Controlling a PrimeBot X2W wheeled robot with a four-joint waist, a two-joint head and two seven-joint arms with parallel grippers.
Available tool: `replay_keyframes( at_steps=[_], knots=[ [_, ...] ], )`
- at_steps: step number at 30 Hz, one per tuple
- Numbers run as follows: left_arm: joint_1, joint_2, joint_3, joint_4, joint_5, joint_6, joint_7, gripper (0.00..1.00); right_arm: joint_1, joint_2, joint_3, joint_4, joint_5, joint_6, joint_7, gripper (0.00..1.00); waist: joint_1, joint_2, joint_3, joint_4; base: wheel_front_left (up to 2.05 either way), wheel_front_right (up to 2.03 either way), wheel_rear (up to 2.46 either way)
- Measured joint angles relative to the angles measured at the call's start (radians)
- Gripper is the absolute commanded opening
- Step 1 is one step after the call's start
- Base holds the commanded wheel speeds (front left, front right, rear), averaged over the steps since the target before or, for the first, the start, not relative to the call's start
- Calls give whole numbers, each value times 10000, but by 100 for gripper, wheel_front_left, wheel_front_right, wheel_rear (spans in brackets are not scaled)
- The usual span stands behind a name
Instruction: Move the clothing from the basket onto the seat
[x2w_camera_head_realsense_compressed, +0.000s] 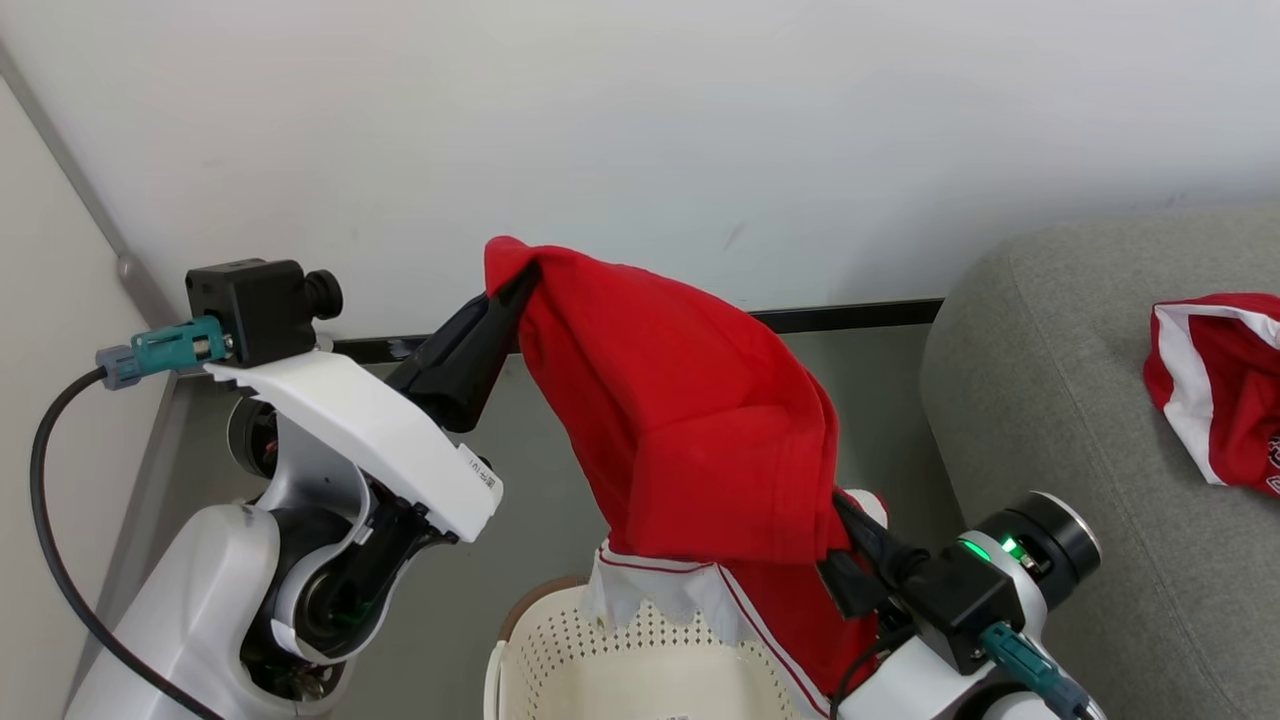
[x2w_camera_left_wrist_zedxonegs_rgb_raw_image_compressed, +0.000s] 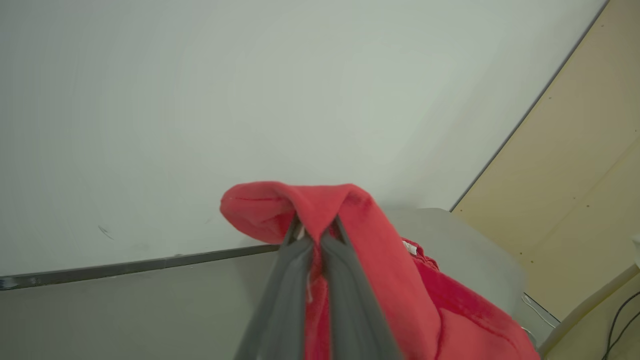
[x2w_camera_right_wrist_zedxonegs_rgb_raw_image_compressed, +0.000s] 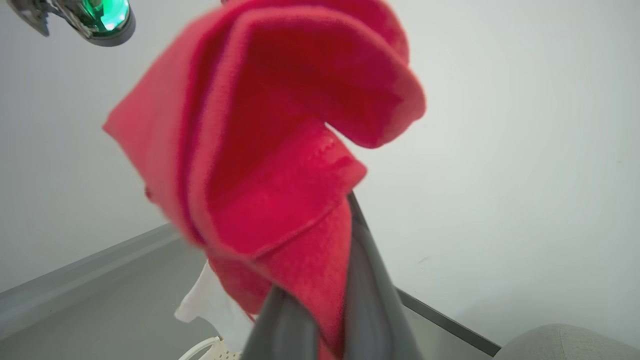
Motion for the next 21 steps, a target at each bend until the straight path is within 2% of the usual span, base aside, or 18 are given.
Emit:
replay_keyframes(
  at_steps=[12, 21],
  knots=[
    [1, 75, 12, 142, 67, -107, -226, 100, 0, 10, -136, -77, -81, 0, 10, 0, 0, 0, 68, -9, 0, 0, 0],
    [304, 249, 385, 351, 50, -132, -439, 100, 7, 36, -347, -84, -79, 0, 59, 0, 0, 0, 144, 31, 0, 0, 0]
  ],
)
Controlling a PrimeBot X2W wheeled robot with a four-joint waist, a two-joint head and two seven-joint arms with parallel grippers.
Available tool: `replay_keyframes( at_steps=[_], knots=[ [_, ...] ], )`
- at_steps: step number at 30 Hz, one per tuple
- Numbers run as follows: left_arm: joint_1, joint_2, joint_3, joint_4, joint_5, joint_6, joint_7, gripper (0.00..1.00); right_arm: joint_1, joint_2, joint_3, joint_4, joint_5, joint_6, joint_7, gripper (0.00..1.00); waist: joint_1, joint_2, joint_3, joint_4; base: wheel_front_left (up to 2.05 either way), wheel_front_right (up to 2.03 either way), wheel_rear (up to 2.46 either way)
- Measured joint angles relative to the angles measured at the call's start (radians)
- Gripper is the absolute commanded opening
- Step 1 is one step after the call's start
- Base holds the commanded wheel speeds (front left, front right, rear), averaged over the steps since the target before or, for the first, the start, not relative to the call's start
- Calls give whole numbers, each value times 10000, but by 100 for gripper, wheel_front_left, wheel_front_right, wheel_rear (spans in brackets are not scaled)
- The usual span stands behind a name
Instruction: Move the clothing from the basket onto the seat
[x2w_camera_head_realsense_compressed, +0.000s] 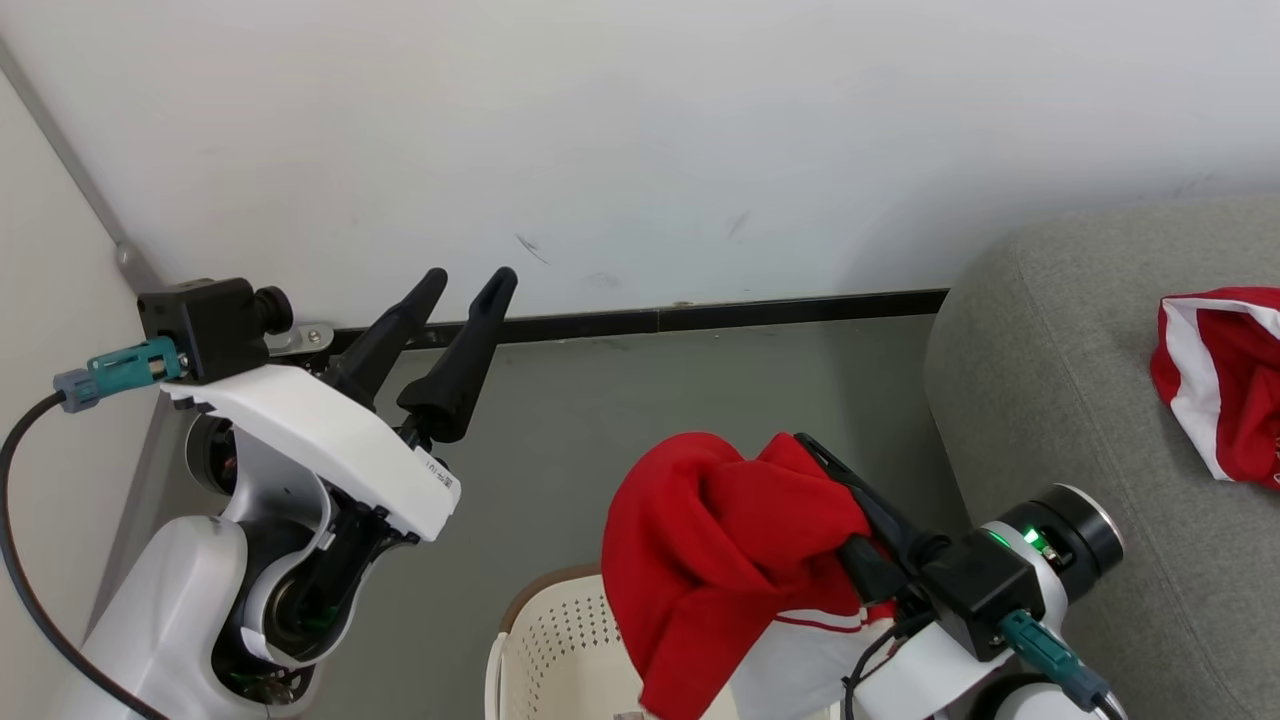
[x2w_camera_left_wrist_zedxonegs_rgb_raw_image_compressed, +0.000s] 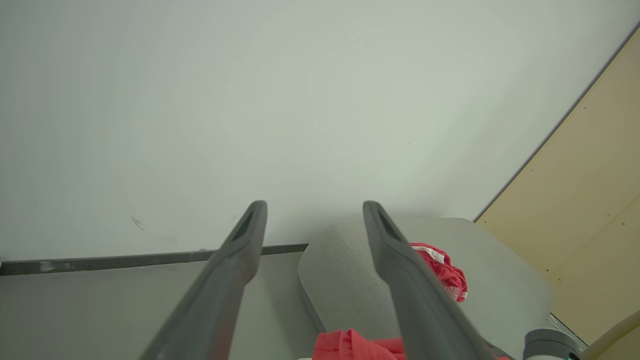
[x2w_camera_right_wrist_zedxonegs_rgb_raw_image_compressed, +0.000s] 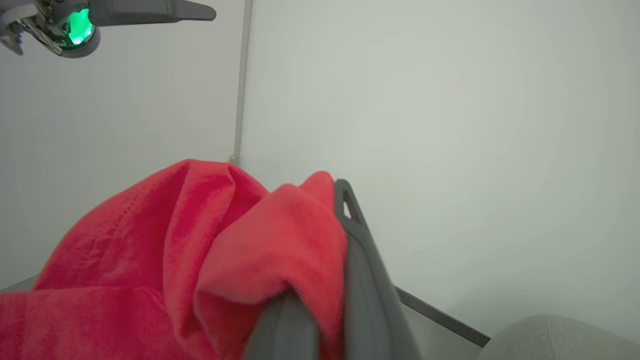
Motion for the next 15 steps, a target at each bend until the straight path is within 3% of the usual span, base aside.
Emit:
replay_keyframes(
  at_steps=[2, 3, 8, 15],
  knots=[
    [63, 25, 6, -2, 2, 0, -2, 100, 1, 4, -54, -17, -2, 0, 44, 0, 0, 0, 25, 6, 0, 0, 0],
    [154, 272, -339, -481, 650, -556, -617, 100, 7, 52, -430, -151, -29, 0, 58, 0, 0, 0, 190, 26, 0, 0, 0],
    [315, 299, -589, -683, 1011, -825, -846, 100, 4, 69, -711, -192, -117, 0, 75, 0, 1, 0, 234, 13, 0, 0, 0],
    [315, 445, -1195, -1181, 1620, -1755, -1484, 100, -2, 111, -1137, -284, -215, 0, 88, 0, 0, 0, 247, -50, 0, 0, 0]
  ],
)
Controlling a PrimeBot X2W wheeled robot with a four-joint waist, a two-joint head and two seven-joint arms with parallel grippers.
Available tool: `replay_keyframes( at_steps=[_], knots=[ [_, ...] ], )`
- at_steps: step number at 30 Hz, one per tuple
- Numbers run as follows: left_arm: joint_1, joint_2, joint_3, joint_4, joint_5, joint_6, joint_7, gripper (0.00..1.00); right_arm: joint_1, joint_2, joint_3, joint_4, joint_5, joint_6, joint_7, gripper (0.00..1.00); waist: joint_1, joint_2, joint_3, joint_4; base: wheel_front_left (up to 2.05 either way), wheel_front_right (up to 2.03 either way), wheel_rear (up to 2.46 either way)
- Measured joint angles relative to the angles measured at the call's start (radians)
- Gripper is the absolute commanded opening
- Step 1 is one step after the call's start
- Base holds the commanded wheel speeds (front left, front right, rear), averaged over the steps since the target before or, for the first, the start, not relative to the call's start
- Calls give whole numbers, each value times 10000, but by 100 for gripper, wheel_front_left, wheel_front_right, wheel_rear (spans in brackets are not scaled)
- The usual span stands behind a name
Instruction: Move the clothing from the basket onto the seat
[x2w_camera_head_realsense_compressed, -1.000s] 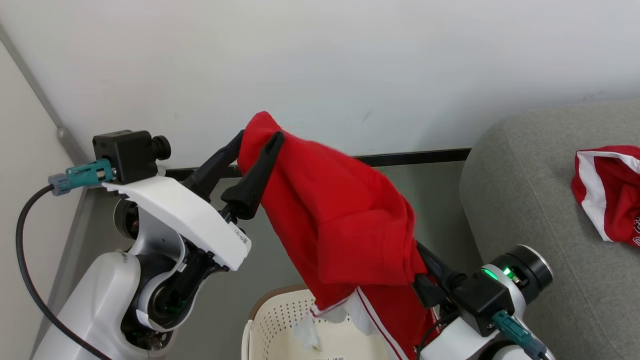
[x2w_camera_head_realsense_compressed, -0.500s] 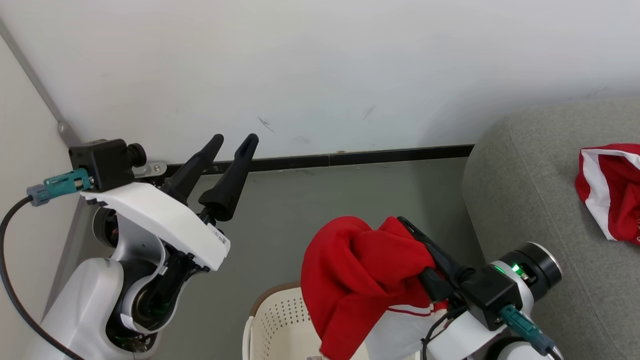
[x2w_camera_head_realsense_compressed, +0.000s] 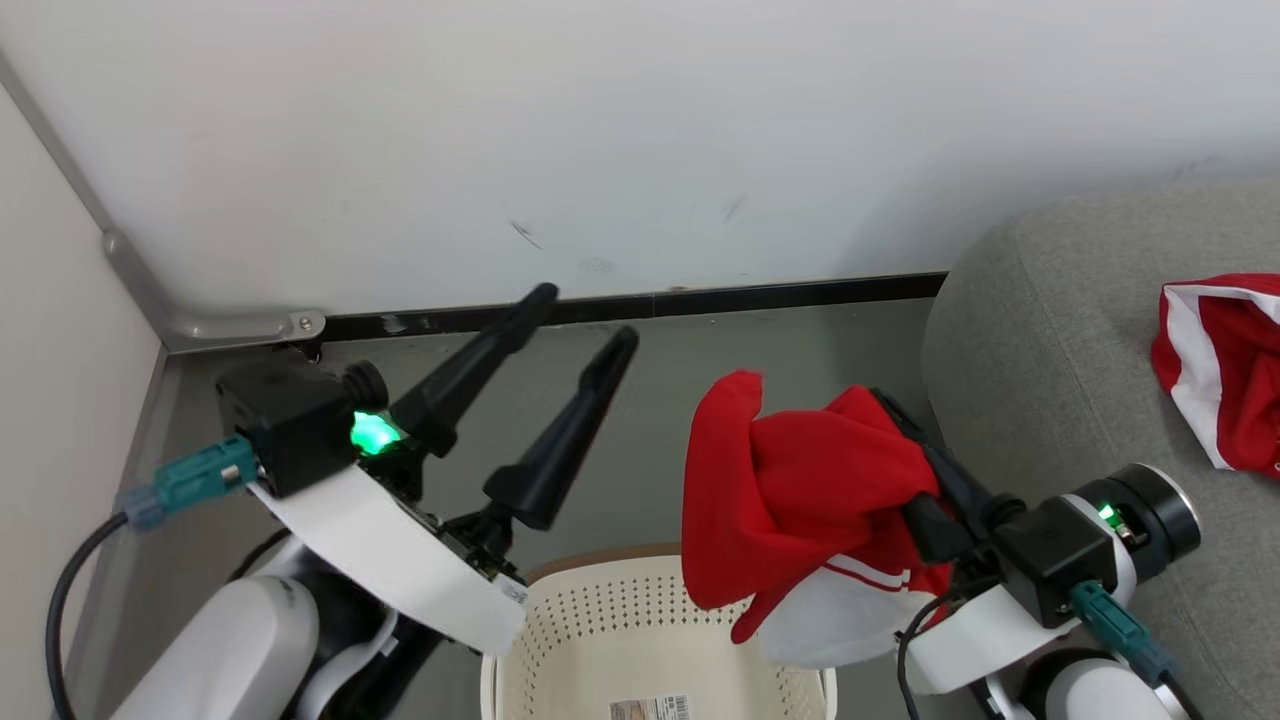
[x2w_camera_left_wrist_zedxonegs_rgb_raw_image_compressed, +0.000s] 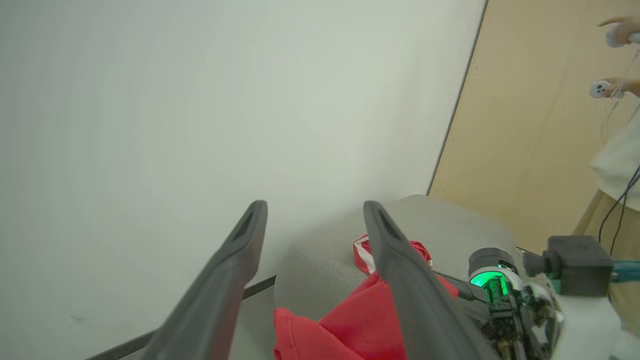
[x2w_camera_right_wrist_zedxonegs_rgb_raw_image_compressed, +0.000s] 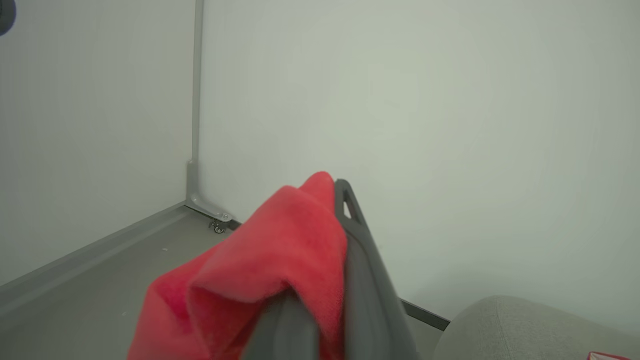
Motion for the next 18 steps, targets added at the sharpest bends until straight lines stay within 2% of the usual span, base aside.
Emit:
replay_keyframes(
  at_steps=[4, 18],
  knots=[
    [71, -182, -301, -178, 44, -322, -282, 100, 0, 10, -211, -75, -142, 0, 0, 0, 0, 0, -17, -63, 0, 0, 0],
    [527, -286, -1204, -4, 623, -589, -1210, 100, 137, 59, -1097, -245, -328, 0, 59, 0, 0, 0, -103, -350, 0, 0, 0]
  ],
)
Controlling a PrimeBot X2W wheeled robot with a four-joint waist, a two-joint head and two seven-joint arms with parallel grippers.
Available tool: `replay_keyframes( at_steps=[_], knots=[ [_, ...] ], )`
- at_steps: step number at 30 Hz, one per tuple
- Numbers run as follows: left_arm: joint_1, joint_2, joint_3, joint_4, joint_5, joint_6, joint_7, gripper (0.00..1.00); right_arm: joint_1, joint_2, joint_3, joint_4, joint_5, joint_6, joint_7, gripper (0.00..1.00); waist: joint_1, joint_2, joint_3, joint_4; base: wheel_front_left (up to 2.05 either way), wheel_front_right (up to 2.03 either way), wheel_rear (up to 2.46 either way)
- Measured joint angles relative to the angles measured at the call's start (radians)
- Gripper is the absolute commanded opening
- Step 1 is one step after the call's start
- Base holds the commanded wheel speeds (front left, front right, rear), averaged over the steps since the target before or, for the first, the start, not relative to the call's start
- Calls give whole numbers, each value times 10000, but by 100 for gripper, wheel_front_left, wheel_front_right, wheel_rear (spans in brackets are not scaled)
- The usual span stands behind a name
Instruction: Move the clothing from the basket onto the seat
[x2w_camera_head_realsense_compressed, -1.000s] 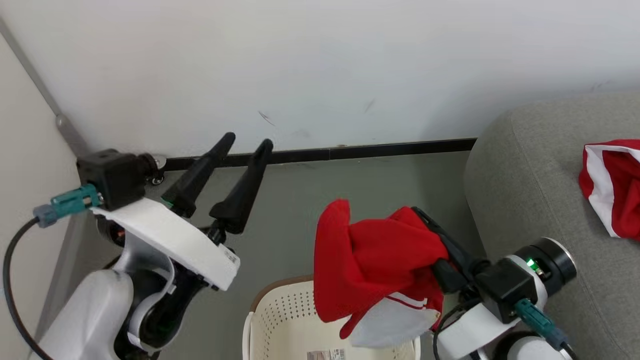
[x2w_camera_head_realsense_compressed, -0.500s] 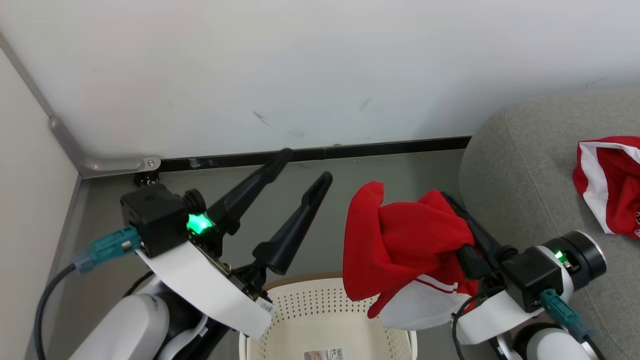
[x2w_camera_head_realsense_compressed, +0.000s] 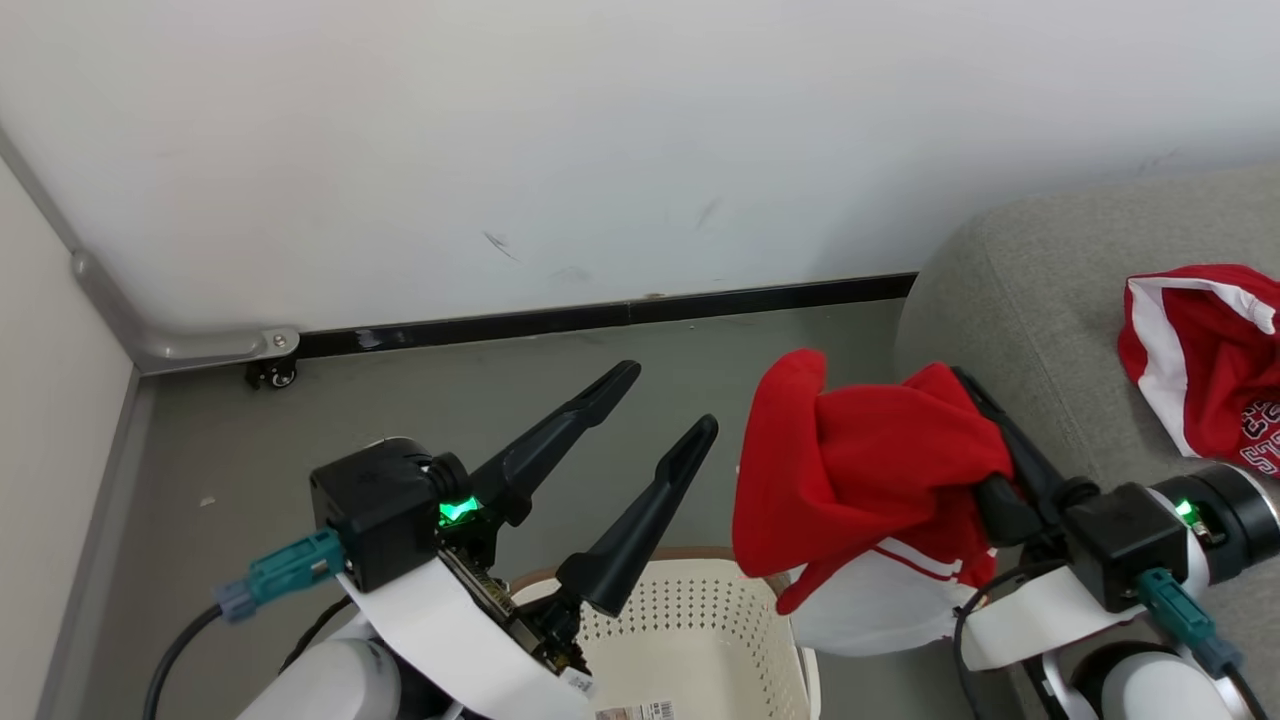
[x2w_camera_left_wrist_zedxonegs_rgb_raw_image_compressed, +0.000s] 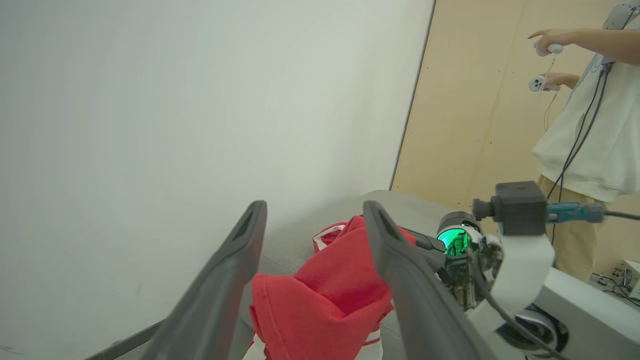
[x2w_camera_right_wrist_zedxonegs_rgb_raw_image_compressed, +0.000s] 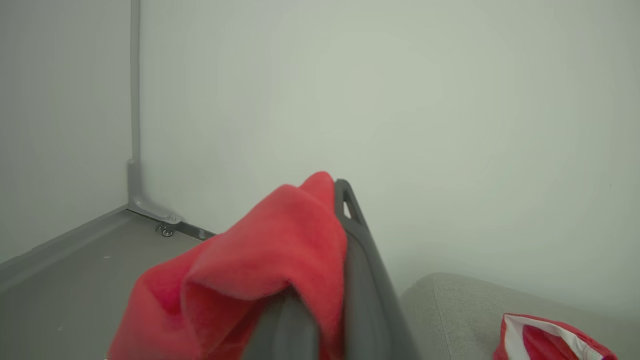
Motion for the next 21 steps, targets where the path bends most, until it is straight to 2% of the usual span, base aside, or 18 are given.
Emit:
replay_keyframes(
  at_steps=[21],
  knots=[
    [57, 42, -1057, 518, 1208, -92, -1018, 100, 83, 82, -1407, -663, -435, 0, 134, 0, 0, 0, 146, -895, 0, 0, 0]
  ],
)
